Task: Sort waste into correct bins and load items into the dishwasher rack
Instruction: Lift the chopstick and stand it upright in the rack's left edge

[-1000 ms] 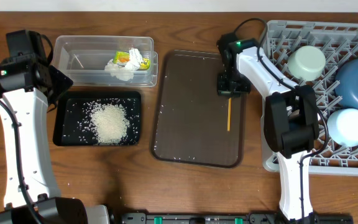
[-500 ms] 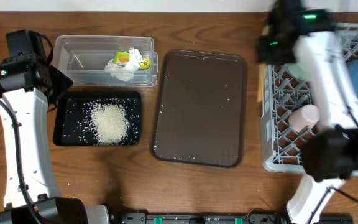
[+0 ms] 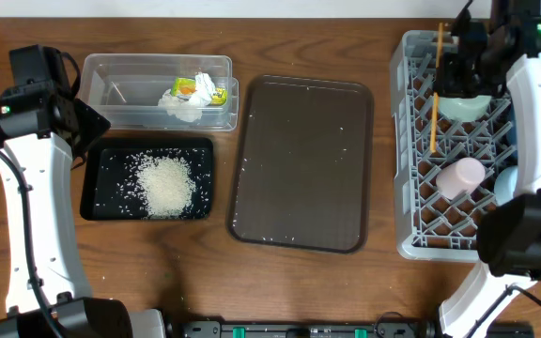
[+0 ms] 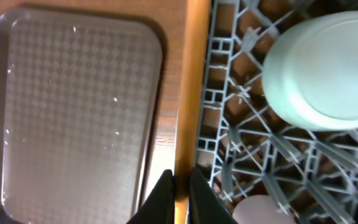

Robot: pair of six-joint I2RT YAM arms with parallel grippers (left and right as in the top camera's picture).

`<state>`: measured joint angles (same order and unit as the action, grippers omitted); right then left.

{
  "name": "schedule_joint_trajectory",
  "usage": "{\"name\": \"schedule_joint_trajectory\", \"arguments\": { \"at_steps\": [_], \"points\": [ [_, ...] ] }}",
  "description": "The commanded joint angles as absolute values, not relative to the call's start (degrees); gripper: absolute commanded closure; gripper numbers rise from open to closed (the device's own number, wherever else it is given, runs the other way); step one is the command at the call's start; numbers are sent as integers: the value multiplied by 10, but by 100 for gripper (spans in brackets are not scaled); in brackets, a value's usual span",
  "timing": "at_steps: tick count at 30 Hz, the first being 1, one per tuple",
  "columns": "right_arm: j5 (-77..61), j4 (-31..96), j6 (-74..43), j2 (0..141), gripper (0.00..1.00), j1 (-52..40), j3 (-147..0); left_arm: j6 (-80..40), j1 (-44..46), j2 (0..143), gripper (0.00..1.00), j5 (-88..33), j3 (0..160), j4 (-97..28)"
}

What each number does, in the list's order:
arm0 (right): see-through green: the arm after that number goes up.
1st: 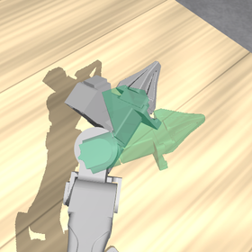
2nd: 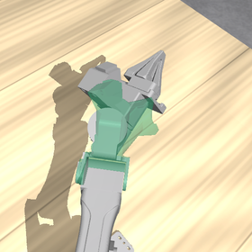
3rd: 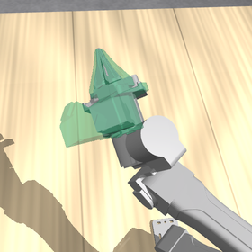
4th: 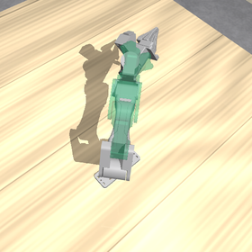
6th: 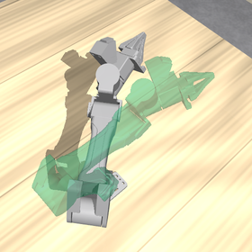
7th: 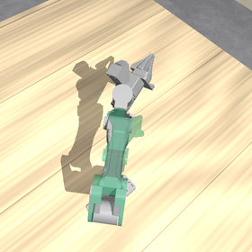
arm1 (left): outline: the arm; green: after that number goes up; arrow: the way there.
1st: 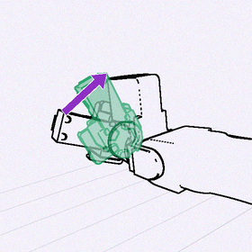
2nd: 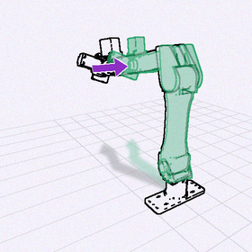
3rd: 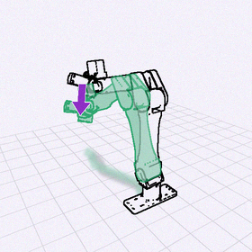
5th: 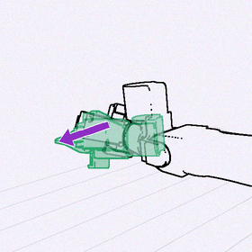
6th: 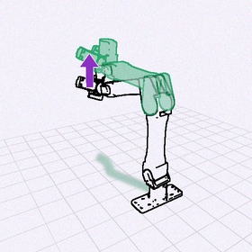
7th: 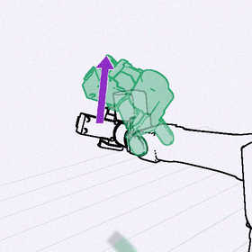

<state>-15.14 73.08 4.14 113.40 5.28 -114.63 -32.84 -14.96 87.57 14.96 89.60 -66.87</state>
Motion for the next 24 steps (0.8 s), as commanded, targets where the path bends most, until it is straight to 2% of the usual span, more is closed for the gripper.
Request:
{"name": "schedule_joint_trajectory", "arguments": {
  "at_steps": [1,9,15,19,22,24],
  "points": [
    [-168,726,60,1155,91,48,-1134,-333,-152,877,6,152,898,-670],
    [-167,729,60,1188,91,48,-1134,-333,-152,877,6,152,898,-670],
    [-169,741,25,1188,81,47,-1135,-333,-152,877,6,152,898,-670],
    [-227,780,47,1187,64,44,-1135,-333,-152,877,6,152,898,-670],
    [-245,811,54,1185,64,36,-1135,-333,-152,877,6,152,898,-670],
    [-245,828,53,1179,68,27,-1134,-333,-152,877,6,152,898,-670]
  ]
}}
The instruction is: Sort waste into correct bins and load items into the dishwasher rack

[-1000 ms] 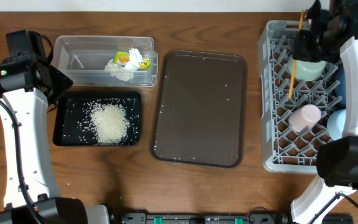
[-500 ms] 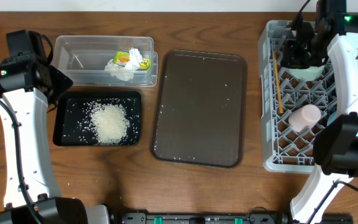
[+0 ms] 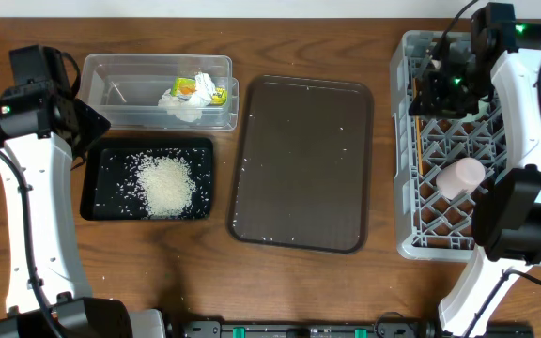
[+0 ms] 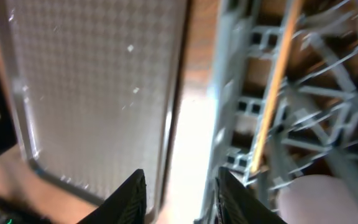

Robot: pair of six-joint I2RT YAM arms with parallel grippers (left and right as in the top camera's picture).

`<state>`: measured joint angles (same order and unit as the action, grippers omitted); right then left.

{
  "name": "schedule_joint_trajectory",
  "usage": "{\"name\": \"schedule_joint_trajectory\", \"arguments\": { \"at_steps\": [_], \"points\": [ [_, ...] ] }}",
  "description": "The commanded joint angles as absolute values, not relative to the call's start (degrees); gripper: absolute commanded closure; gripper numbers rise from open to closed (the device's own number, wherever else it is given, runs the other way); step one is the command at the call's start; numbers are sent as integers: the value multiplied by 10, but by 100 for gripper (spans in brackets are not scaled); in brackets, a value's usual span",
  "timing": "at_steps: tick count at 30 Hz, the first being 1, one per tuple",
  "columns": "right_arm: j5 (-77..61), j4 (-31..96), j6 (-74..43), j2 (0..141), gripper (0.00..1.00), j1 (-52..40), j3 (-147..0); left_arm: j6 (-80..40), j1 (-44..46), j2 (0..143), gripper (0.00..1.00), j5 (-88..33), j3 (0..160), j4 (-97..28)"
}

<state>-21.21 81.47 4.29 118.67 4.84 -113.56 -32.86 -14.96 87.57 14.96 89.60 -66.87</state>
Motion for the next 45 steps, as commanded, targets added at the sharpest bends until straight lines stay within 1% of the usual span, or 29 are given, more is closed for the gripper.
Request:
{"name": "schedule_joint_trajectory", "arguments": {
  "at_steps": [1,3,4,5,8,11,15,17,19,20,21,22,23,24,29,32,36,45],
  "points": [
    [-245,836,52,1175,71,22,-1135,-333,-152,877,6,152,898,-670],
    [-246,862,55,1160,73,12,-1134,-333,-152,877,6,152,898,-670],
    [-249,875,55,1150,77,6,-1134,-333,-152,877,6,152,898,-670],
    [-255,886,55,1139,78,0,-1134,-333,-152,877,6,152,898,-670],
    [-254,920,58,1096,80,-25,-1134,-333,-152,877,6,152,898,-670],
    [-226,947,60,1049,84,-60,-1134,-333,-152,877,6,152,898,-670],
    [-126,967,-10,969,84,-124,-1132,-333,-152,877,6,152,898,-670],
    [-77,971,-44,927,81,-151,-1126,-333,-152,877,6,152,898,-670],
    [-36,972,-72,880,76,-177,-1112,-333,-152,877,6,152,898,-670],
    [-22,970,-82,853,71,-190,-1100,-333,-152,877,6,152,898,-670],
    [-17,968,-84,834,64,-200,-1088,-333,-152,877,6,152,898,-670],
    [-15,967,-83,815,48,-209,-1075,-333,-152,877,6,152,898,-670],
    [-15,964,-83,794,14,-219,-1056,-333,-152,877,6,152,898,-670],
    [-15,960,-83,776,1,-225,-1039,-333,-152,877,6,152,898,-670],
    [-15,903,-92,689,1,-232,-927,-333,-152,877,6,152,898,-670],
    [-20,908,-92,662,1,-232,-887,-333,-152,877,6,152,898,-670],
    [-34,937,-92,655,1,-232,-872,-333,-152,877,6,152,898,-670],
    [-34,939,-92,659,1,-232,-872,-333,-152,877,6,152,898,-670]
  ]
}}
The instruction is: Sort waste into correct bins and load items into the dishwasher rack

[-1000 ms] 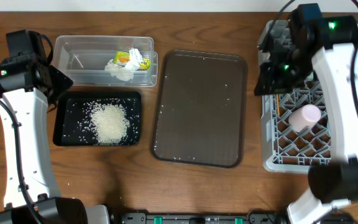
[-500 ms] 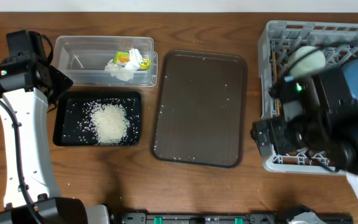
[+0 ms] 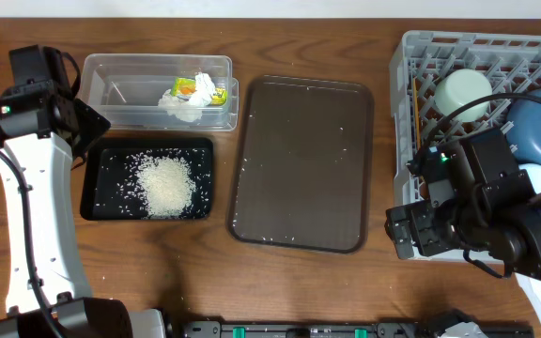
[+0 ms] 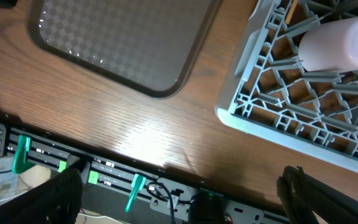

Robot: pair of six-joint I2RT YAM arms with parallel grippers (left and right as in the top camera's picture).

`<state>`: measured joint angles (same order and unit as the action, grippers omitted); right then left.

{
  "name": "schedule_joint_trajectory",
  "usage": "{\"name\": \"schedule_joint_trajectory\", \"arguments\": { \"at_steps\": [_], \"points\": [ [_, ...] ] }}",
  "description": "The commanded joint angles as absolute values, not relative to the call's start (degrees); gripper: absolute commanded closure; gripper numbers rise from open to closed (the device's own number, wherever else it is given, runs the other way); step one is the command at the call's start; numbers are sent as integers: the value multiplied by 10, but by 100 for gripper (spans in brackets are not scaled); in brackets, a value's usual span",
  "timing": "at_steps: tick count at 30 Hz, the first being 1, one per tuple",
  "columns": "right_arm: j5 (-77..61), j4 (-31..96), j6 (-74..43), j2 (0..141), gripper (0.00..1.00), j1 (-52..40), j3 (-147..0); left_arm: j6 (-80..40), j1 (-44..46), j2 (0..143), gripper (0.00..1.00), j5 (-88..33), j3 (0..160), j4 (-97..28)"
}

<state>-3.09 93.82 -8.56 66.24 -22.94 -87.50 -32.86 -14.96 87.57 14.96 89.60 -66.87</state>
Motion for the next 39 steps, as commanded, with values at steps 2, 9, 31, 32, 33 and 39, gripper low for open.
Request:
{"name": "schedule_joint_trajectory", "arguments": {
  "at_steps": [2,9,31,32,33,39],
  "points": [
    [-34,941,-92,659,1,-232,-872,-333,-152,877,6,152,898,-670],
    [-23,910,-82,662,1,-233,-858,-333,-152,877,6,152,898,-670],
    [-127,253,5,282,1,-167,-229,-333,-152,877,6,152,898,-670],
    [-127,231,5,259,1,-167,-209,-333,-152,877,6,152,898,-670],
    [-127,214,5,237,1,-167,-190,-333,-152,877,6,152,898,-670],
    [-127,139,5,132,1,-160,-109,-333,-152,877,6,152,898,-670]
  ]
}}
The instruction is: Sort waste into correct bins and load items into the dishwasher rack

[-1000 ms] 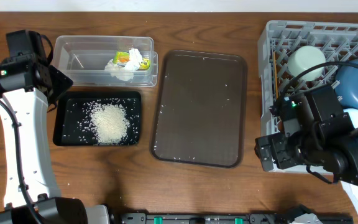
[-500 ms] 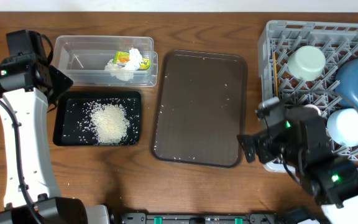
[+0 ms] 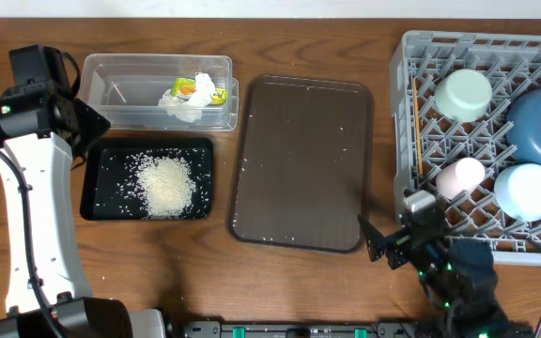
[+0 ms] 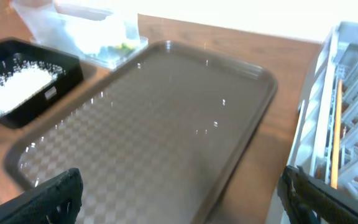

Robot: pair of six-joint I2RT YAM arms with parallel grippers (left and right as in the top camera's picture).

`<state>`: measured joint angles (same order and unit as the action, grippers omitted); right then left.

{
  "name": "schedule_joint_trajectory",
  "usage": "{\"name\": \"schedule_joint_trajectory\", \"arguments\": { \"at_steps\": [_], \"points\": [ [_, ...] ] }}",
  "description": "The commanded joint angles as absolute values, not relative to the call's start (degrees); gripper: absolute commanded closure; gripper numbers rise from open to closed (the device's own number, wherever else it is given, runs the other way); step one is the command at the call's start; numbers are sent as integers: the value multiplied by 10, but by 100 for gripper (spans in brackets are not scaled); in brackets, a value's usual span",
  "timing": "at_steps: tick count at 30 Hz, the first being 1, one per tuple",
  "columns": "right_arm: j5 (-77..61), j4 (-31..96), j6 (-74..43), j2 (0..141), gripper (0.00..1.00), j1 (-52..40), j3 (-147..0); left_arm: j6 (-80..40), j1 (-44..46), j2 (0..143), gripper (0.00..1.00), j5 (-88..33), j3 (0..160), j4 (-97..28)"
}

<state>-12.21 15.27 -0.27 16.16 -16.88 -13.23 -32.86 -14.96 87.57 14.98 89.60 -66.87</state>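
The grey dishwasher rack (image 3: 404, 141) stands at the right and holds a mint cup (image 3: 463, 94), a blue bowl (image 3: 538, 122), a pink cup (image 3: 461, 176), a pale blue cup (image 3: 526, 190) and an orange chopstick (image 3: 418, 122) along its left side. In the right wrist view the chopstick (image 4: 336, 140) lies inside the rack (image 4: 319, 124). My right gripper (image 4: 182, 199) is open and empty, low at the table's front edge (image 3: 393, 233), facing across the brown tray (image 3: 299, 160). My left gripper (image 3: 85, 117) hangs by the bins at the far left.
A clear bin (image 3: 130, 89) with wrappers sits at the back left. A black tray (image 3: 106, 188) in front of it holds rice. A few rice grains dot the brown tray (image 4: 142, 124). The left arm rises along the left edge.
My right arm was over the rack's front left corner, looking down at the table edge. Now it sits lower, at the front edge between tray and rack, still open.
My right gripper was shut on the orange chopstick above the rack's back left part. Then it was open and the chopstick lay in the rack. After that the arm stood over the rack's front corner, and now at the table's front edge. The left arm stayed put.
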Motion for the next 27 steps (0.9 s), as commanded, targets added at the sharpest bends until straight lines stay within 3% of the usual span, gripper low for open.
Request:
{"name": "schedule_joint_trajectory", "arguments": {
  "at_steps": [1,14,22,27],
  "points": [
    [-127,126,5,114,1,-156,-95,-333,-152,877,6,152,898,-670],
    [-140,28,3,3,1,-81,-3,-333,-152,877,6,152,898,-670],
    [6,43,4,3,1,-68,-3,-333,-152,877,6,152,898,-670],
    [10,43,31,3,1,-66,-3,-333,-152,877,6,153,898,-670]
  ]
}}
